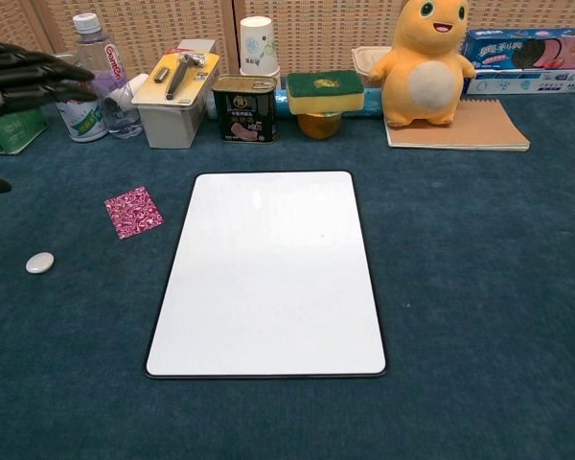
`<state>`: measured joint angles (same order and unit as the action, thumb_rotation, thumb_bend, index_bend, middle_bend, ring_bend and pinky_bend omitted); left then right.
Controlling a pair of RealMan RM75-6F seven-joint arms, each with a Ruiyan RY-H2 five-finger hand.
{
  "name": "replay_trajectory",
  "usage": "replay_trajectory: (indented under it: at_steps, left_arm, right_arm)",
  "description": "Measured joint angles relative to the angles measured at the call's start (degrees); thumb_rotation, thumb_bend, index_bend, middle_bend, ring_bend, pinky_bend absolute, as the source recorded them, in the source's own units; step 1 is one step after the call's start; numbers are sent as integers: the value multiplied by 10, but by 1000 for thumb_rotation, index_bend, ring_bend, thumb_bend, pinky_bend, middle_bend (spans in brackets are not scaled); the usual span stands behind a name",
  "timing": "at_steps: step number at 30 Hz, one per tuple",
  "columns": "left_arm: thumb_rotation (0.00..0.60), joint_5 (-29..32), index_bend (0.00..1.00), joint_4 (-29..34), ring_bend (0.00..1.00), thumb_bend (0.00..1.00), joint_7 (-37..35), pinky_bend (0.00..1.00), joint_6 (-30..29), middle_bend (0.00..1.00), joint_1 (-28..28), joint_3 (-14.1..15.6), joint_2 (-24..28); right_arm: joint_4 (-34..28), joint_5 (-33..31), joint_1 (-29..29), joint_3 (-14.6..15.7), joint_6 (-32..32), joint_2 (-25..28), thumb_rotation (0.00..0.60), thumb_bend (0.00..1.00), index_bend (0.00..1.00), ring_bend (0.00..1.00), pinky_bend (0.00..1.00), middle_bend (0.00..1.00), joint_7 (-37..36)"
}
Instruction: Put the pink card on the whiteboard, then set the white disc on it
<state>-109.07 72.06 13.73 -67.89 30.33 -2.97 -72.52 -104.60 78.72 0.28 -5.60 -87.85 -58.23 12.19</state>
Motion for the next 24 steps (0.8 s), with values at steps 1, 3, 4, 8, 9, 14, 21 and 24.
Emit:
replay_trajectory:
  at_steps: [1,3,4,8,9,14,21,24]
  left_arm:
    - [600,-2,0,-4,0,143,15,102,14,0,10,0,-7]
    - [600,-2,0,-10,0,144,40,102,46,0,31,0,-23]
    - [600,-1,0,-12,0,144,48,102,58,0,38,0,-29]
    - [600,19,0,-18,0,144,79,102,101,0,62,0,-52]
    - [600,24,0,-20,0,143,83,102,107,0,66,1,-56]
    - [600,48,0,-38,0,145,92,102,126,0,76,6,-77]
    - [600,69,0,-64,0,159,93,102,142,0,85,16,-95]
    - [600,73,18,-72,0,179,94,102,152,0,89,21,-103]
  right_arm:
    - [-1,-1,0,0,0,2,600,0,131,0,0,0,-3]
    - [-2,-2,-1,-1,1,5,600,0,131,0,0,0,-7]
    - [-3,-4,-1,-2,1,7,600,0,131,0,0,0,-11]
    - [-4,-6,-1,-3,4,13,600,0,130,0,0,0,-21]
    - [-4,-7,-1,-3,5,14,600,0,130,0,0,0,-23]
    - [-5,-9,-1,-4,7,18,600,0,129,0,0,0,-30]
    - [-5,-11,0,-3,12,19,600,0,129,0,0,0,-31]
    - [-5,-13,1,-4,12,19,600,1,126,0,0,0,-31]
